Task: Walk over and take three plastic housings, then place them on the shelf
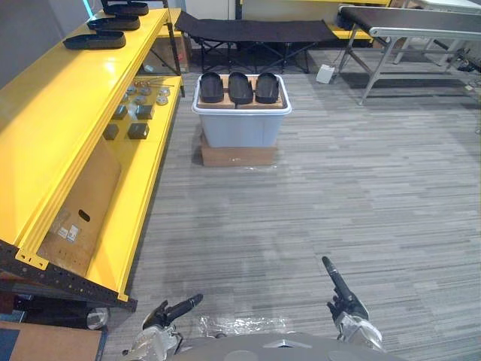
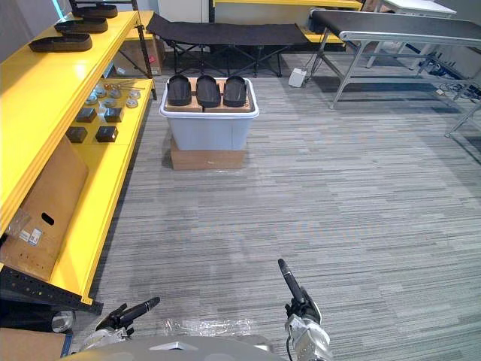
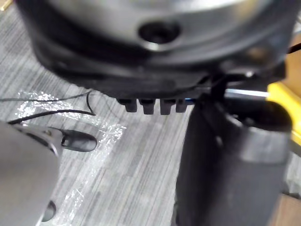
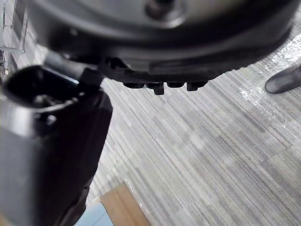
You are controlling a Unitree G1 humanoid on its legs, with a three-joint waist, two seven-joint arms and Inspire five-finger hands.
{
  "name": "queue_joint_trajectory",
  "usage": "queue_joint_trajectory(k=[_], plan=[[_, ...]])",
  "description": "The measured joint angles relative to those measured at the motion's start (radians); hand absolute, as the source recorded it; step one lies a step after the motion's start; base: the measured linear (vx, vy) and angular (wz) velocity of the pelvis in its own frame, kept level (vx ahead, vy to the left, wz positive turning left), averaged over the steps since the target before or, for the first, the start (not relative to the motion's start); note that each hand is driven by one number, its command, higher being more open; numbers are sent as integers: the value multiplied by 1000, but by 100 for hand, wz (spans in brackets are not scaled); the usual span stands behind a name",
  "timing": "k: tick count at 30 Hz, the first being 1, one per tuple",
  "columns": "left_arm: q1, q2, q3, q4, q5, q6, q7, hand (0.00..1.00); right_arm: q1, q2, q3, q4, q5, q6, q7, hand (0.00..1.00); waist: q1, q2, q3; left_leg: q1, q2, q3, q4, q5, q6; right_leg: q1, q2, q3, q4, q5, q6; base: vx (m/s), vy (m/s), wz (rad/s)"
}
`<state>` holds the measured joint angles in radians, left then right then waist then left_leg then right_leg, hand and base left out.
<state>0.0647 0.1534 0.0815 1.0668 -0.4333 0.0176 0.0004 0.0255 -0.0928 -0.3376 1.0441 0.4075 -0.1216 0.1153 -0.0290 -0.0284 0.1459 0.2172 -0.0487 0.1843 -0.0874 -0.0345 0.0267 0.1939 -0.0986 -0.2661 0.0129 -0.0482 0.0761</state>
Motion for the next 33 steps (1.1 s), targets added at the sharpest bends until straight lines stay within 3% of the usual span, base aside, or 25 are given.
queue_joint_trajectory(k=[6, 16, 33], plan=[[7, 0, -28, 0, -5, 0, -36, 100, 12, -11, 23, 3, 12, 28, 4, 100, 0, 1, 1, 1, -8, -3, -1, 6, 10, 1, -8, -6, 0, 1, 1, -46, 13, 3], [4, 0, -56, 0, -2, -61, -67, 100, 3, -14, 56, 3, 11, 0, 4, 100, -2, 1, 0, 3, -10, -3, -1, 8, 11, 7, -8, -8, -16, 11, 5, -9, 1, 0], [25, 0, -75, -27, -45, -65, -126, 100, 11, -13, 71, 3, 39, 7, 25, 100, -1, -3, 10, 25, -10, 5, -2, 8, 9, 31, -10, -3, -12, 12, 7, -25, 3, -1]])
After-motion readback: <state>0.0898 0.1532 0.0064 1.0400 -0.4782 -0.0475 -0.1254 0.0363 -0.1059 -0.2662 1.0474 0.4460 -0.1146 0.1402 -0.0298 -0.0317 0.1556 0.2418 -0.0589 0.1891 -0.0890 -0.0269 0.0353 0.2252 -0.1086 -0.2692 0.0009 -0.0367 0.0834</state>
